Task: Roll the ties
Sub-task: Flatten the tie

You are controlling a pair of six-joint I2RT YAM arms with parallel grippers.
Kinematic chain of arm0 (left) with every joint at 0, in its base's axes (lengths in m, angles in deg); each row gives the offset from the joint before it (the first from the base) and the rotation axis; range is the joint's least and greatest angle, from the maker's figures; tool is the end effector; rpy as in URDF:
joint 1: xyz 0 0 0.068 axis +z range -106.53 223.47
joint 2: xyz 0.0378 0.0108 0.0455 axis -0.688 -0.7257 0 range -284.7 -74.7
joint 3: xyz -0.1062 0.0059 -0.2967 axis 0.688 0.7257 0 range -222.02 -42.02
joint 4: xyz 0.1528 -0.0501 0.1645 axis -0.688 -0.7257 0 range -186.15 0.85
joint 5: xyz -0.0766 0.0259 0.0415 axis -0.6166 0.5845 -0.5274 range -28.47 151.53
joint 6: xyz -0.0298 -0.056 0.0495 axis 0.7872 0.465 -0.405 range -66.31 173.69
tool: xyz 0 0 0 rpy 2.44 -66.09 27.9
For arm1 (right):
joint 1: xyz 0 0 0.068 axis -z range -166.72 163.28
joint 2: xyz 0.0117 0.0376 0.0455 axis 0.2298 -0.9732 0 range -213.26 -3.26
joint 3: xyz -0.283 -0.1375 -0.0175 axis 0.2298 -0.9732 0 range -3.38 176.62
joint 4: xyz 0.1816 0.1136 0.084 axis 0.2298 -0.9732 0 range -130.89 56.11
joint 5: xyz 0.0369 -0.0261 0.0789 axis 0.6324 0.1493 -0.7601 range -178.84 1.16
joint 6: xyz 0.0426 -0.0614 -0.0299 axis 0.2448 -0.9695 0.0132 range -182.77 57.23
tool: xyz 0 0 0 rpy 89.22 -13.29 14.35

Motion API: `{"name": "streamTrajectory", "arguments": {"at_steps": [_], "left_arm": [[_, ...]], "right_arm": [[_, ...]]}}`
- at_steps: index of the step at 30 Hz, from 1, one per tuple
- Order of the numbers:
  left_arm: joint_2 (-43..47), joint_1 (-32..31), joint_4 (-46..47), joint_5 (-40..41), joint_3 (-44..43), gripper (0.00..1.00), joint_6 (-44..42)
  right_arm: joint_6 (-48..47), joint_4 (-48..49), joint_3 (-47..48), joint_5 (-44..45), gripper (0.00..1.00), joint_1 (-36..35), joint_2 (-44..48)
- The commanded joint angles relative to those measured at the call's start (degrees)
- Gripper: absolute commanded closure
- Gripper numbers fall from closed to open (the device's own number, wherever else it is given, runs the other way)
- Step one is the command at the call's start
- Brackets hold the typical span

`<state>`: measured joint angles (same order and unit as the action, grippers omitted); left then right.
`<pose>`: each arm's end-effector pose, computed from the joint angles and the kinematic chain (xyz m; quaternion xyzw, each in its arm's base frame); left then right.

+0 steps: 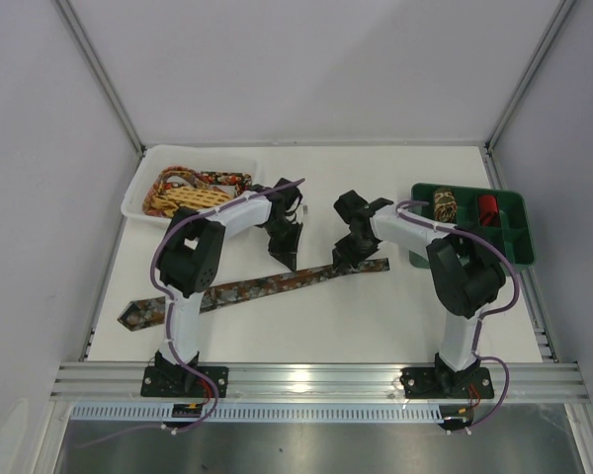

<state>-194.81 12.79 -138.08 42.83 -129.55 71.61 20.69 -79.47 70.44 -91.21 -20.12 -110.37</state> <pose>0.3370 -0.2260 0.1781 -0.1213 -0.9766 0.1777 0.0001 0.2886 0.1938 0.2008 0.4191 0.9025 0.0934 0.0332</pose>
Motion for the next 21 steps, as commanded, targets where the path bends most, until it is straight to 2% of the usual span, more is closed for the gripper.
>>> {"name": "streamTrajectory", "arguments": {"at_steps": [1,5,6,13,15,19,21], "left_arm": [[0.9,-0.4,-0.7,-1.3,0.5,0.93,-2.0],[1.1,-0.4,-1.3,-1.1,0.2,0.94,-2.4],[1.1,-0.4,-1.4,-0.9,0.0,0.94,-2.5],[1.0,-0.4,-3.7,2.6,-5.3,0.92,-2.6],[0.8,-0.4,-4.4,3.4,-6.6,0.90,-2.5],[0.9,-0.4,-4.7,3.1,-9.4,0.89,-1.4],[1.7,-0.5,-3.8,0.3,-9.4,0.89,-0.2]], "right_arm": [[-2.2,1.1,3.3,1.7,0.74,0.6,-2.2],[-4.4,2.2,4.8,2.1,0.69,1.2,-5.3],[-4.7,2.1,5.0,1.9,0.63,1.2,-5.7],[-12.3,-1.0,5.6,1.7,0.43,2.3,-2.3],[-16.0,-3.5,5.7,0.4,0.36,2.7,-1.1],[-24.8,-7.2,5.8,-4.0,0.30,4.0,3.6],[-30.5,-8.3,5.5,-5.6,0.30,4.8,5.8]]}}
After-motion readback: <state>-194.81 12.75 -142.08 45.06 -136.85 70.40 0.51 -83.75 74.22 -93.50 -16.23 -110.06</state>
